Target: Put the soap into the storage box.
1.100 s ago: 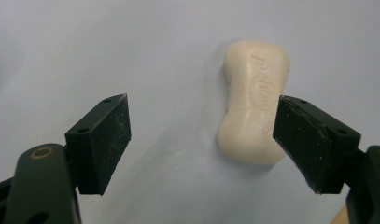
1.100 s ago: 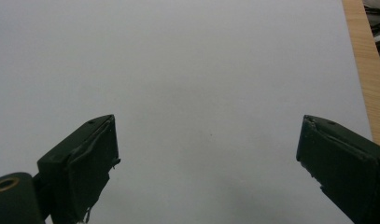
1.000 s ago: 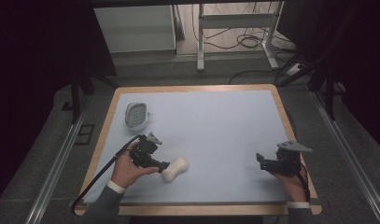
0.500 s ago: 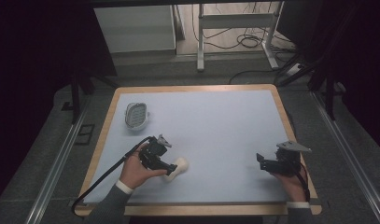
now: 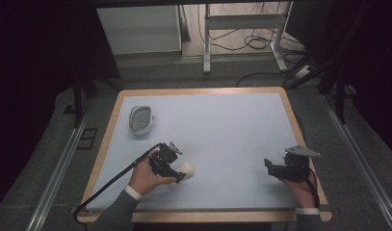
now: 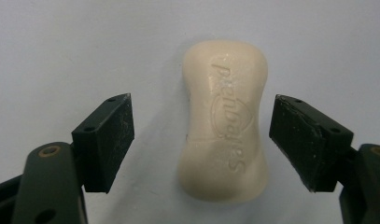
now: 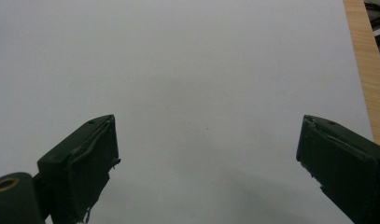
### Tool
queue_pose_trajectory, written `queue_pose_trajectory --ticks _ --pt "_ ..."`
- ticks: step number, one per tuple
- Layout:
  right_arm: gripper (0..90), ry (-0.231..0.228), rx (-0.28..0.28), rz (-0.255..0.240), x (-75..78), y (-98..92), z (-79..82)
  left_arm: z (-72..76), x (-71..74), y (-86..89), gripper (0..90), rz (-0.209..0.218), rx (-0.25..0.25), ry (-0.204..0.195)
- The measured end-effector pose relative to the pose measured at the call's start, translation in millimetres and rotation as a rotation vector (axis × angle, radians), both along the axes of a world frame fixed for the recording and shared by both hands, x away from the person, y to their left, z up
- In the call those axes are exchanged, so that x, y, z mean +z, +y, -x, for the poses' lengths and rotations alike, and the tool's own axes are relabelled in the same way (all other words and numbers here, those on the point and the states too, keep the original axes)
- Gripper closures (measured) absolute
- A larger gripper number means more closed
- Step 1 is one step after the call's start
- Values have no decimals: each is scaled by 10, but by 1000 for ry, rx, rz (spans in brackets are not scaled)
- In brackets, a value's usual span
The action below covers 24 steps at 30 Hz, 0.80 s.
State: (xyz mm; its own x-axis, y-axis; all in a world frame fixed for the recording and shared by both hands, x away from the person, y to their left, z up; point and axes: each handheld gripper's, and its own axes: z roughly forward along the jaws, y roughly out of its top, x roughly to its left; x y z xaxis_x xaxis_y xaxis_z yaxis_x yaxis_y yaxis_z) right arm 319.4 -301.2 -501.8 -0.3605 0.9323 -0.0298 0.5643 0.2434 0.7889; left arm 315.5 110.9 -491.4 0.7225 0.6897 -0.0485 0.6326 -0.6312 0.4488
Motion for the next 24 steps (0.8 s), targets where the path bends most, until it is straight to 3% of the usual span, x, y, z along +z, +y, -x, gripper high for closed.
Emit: queue_pose_trajectory --ticks 24 --pt "54 5 -9 1 -6 -20 -3 -10 -211 -109 333 -44 -19 36"
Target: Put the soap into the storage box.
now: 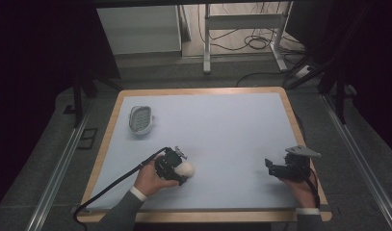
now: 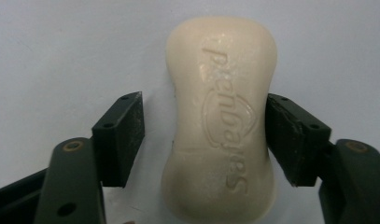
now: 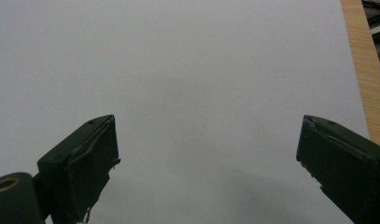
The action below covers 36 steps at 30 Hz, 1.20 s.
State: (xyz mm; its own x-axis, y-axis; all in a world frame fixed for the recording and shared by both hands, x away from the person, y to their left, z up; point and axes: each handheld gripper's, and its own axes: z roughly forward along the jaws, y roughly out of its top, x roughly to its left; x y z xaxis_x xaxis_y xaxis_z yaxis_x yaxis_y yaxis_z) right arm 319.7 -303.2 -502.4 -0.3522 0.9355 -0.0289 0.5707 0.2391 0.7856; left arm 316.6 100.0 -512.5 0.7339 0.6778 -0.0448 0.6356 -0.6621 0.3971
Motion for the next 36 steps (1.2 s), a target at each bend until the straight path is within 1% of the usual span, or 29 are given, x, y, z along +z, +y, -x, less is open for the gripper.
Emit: queue_pose_trajectory --ticks 1,2,4,5,6,7,16,21,22,27,31,36 --pt "54 -1 -3 0 -1 0 -1 2 -6 1 356 -1 -2 1" --pt "54 -1 -3 0 -1 -1 -1 6 -3 5 356 1 -7 0" --pt "54 0 -4 0 -2 0 -1 14 4 6 426 3 -12 0" --pt "54 0 -4 0 -2 0 -1 19 6 5 426 7 -13 -2" --pt "54 1 -2 -2 -2 2 -2 26 9 4 460 9 -15 -6" --pt "54 3 -2 -4 -2 5 -3 28 11 5 476 9 -14 -9" --pt "55 0 -6 -8 3 -12 0 21 32 30 492 18 -21 -11" --pt "55 0 -7 -8 5 -16 0 14 60 56 493 28 -12 -16" --pt "55 0 -7 -8 5 -16 0 11 77 70 493 25 -16 -19" --pt "55 -1 -7 -6 8 -17 3 11 136 112 493 38 -16 -26" --pt "55 1 -10 -6 5 -16 2 -7 199 170 494 55 -5 -37" --pt "56 0 -11 -8 6 -21 2 -26 234 211 493 59 2 -40"
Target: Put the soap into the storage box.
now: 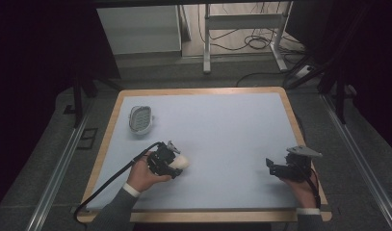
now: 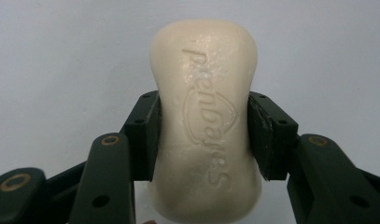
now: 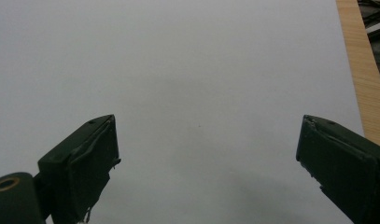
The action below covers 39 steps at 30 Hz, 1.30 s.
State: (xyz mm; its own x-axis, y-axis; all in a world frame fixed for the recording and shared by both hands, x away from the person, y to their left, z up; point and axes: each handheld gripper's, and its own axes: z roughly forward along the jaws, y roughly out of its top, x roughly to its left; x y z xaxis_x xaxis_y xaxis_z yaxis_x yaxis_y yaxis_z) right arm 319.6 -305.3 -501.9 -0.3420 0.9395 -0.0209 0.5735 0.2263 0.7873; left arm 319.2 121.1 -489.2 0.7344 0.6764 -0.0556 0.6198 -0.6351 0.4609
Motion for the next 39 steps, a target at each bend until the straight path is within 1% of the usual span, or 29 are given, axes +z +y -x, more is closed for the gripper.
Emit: queue_pose_trajectory --ticks 9,16,26,28,39 --pt "56 2 -1 3 -2 1 -1 -14 28 31 493 8 6 -6" --pt "56 3 -2 4 -10 2 -4 -21 65 65 494 13 14 -18" --pt "56 3 -4 4 -11 -2 -4 -68 89 111 494 20 25 -19" --pt "56 3 -6 4 -11 -3 -5 -73 94 119 494 27 25 -20" --pt "56 5 -9 7 -16 -11 -8 -110 120 163 494 27 35 -22"
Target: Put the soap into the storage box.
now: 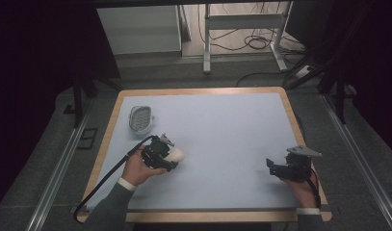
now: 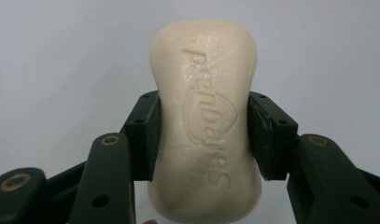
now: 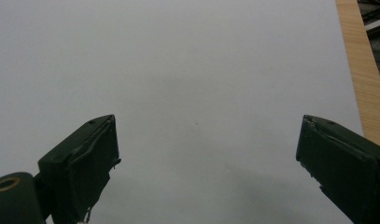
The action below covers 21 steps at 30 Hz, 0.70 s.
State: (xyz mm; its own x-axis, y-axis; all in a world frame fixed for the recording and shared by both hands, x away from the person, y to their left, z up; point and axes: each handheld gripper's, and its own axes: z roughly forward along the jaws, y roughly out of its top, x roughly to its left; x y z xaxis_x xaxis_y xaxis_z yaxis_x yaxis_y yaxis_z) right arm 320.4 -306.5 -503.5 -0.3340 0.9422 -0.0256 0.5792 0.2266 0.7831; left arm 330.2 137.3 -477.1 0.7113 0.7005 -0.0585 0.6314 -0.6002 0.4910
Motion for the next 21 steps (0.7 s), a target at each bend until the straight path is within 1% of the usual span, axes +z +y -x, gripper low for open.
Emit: queue_pose_trajectory --ticks 15,21 --pt "57 2 -6 -4 1 -13 -1 -59 84 93 494 7 24 -16" --pt "56 3 -6 -4 0 -17 -1 -84 112 118 494 4 29 -15"
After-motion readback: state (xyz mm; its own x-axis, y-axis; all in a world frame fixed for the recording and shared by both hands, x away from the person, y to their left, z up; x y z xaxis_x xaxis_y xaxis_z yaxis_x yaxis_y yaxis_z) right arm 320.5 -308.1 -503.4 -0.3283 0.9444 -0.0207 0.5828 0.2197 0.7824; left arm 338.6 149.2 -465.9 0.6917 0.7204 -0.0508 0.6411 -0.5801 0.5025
